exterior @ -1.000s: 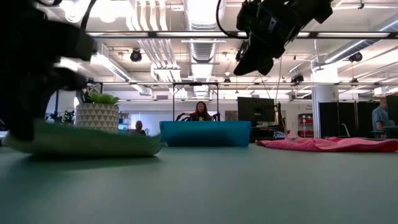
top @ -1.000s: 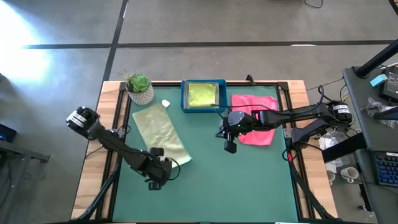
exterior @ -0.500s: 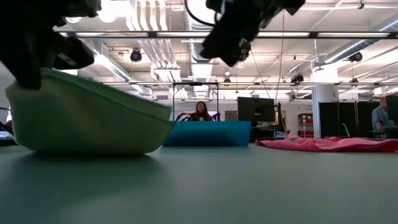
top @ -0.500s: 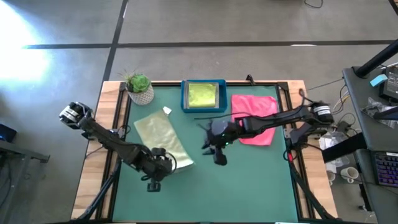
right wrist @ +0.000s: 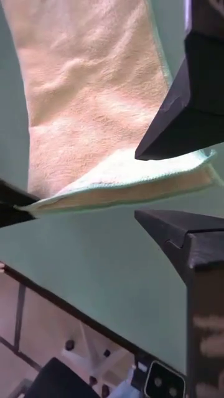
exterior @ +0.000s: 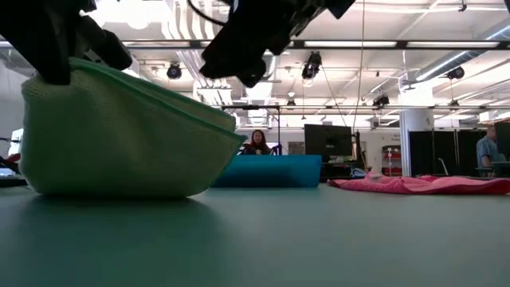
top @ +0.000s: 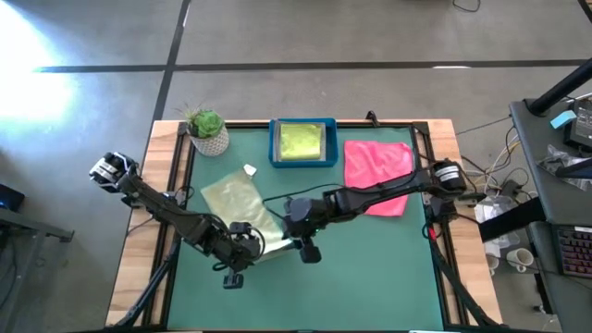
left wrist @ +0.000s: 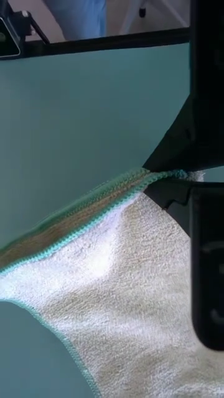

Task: Fold microfiber towels
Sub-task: Fold the dark green microfiber cloth

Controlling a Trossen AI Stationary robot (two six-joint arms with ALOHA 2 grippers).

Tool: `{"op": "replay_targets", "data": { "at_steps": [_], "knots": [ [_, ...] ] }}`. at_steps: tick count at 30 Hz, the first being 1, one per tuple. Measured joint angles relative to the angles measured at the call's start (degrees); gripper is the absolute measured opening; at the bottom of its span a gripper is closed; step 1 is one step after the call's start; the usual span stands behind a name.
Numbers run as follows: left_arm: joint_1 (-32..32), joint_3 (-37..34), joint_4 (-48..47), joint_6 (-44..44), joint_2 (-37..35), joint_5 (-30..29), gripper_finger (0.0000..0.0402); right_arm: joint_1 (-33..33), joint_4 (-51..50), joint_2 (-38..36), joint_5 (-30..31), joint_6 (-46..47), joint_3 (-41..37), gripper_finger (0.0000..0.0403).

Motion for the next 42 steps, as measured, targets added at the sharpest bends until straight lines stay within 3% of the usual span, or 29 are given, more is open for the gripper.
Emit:
{"op": "replay_targets", "data": {
  "at_steps": [6, 23, 36, 42],
  "knots": [
    [0.0, -0.1, 0.5, 0.0, 0.0, -0.2, 0.0, 0.0, -0.8, 4.0, -3.9, 1.2, 2.2, 0.0142],
    [0.4, -0.2, 0.4, -2.0, 0.0, -0.4, 0.0, 0.6, -0.7, 7.5, -4.0, 2.7, 2.5, 0.0153],
    [1.6, -0.2, 0.6, -10.1, 0.0, -1.7, 0.0, 1.2, -4.3, 7.7, -1.7, 2.1, 2.4, 0.0153],
    [1.6, -0.2, 5.1, -10.6, 0.0, -2.7, 0.0, 1.3, -4.7, 7.7, 0.5, 2.4, 1.9, 0.0153]
  ]
}}
